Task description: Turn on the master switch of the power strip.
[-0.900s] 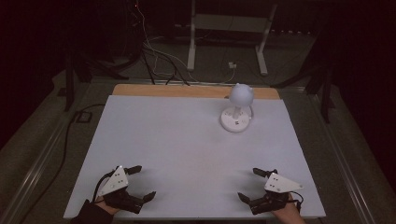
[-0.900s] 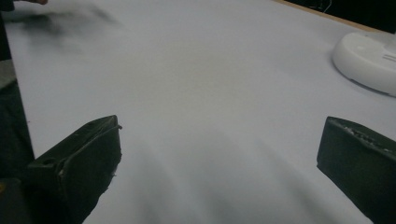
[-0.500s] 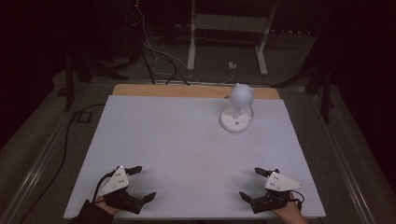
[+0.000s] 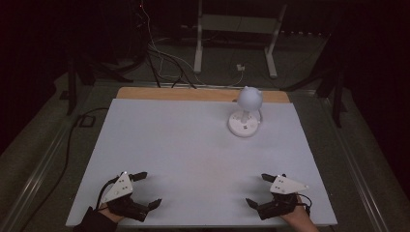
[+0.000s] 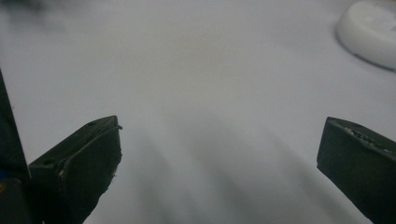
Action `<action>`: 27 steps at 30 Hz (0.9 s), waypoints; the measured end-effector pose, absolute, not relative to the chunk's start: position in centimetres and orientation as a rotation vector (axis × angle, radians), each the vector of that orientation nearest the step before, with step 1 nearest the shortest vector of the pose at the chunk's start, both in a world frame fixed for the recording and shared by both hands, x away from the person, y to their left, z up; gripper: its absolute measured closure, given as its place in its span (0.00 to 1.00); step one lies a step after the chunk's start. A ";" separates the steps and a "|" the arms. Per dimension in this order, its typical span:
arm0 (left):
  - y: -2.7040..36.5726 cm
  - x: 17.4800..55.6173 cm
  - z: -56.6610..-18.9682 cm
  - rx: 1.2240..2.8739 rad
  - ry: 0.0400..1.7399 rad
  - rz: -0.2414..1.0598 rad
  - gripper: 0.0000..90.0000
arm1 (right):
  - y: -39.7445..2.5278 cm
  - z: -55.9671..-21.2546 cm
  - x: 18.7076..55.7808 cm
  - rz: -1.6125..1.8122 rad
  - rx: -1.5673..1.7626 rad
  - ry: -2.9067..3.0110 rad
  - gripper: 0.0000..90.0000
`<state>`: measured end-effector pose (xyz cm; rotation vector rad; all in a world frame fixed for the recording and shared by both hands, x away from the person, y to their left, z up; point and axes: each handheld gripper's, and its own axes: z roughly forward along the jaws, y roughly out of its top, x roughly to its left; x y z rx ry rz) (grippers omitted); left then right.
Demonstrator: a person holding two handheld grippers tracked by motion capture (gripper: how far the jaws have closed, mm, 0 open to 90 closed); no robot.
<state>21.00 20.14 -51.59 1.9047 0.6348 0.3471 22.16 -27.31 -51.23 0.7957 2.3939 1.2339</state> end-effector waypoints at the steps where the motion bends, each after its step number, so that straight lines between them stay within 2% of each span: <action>1: 20.2 21.0 -51.6 1.906 0.636 0.347 0.00 | -27.2 -51.3 22.2 1.233 0.794 2.408 0.00; 14: 20.2 21.0 -51.5 1.890 0.639 0.340 0.00 | -26.1 -48.8 22.6 1.323 0.731 2.442 0.00; 27: 20.6 21.1 -51.3 1.864 0.650 0.345 0.00 | -25.9 -46.7 24.5 1.366 0.736 2.381 0.00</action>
